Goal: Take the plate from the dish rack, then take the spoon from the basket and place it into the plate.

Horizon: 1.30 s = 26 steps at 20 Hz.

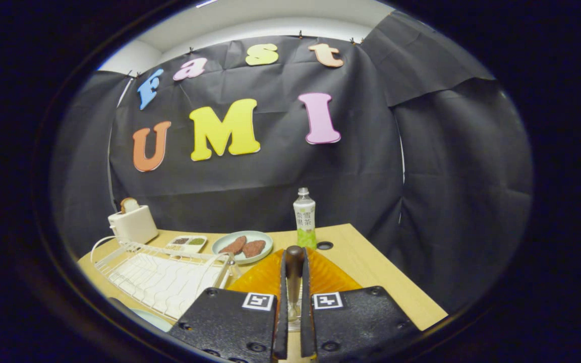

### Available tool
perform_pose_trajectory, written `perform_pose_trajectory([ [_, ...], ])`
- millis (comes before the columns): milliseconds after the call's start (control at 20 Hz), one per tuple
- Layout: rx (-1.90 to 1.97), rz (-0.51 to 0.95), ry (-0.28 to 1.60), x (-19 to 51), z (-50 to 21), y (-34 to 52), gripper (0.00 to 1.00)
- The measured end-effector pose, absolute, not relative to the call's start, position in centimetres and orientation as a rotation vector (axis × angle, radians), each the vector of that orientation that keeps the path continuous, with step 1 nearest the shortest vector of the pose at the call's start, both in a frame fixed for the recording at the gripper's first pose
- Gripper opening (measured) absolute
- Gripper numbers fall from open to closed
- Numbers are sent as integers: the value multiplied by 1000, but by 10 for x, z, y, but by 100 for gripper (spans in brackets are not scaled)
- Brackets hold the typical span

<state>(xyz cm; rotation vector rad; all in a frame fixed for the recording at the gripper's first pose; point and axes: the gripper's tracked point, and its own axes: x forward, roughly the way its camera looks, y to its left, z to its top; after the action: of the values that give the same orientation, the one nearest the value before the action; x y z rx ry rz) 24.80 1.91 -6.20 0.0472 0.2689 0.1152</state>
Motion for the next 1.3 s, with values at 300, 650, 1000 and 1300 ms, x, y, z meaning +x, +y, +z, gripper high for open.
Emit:
perform_pose_trajectory([
  [300, -75, 142, 93, 205, 14, 37, 15],
  [650, -80, 253, 26, 132, 60, 86, 15],
  [1000, 40, 365, 98, 87, 30, 151, 15],
  [1300, 66, 455, 240, 59, -41, 207, 15],
])
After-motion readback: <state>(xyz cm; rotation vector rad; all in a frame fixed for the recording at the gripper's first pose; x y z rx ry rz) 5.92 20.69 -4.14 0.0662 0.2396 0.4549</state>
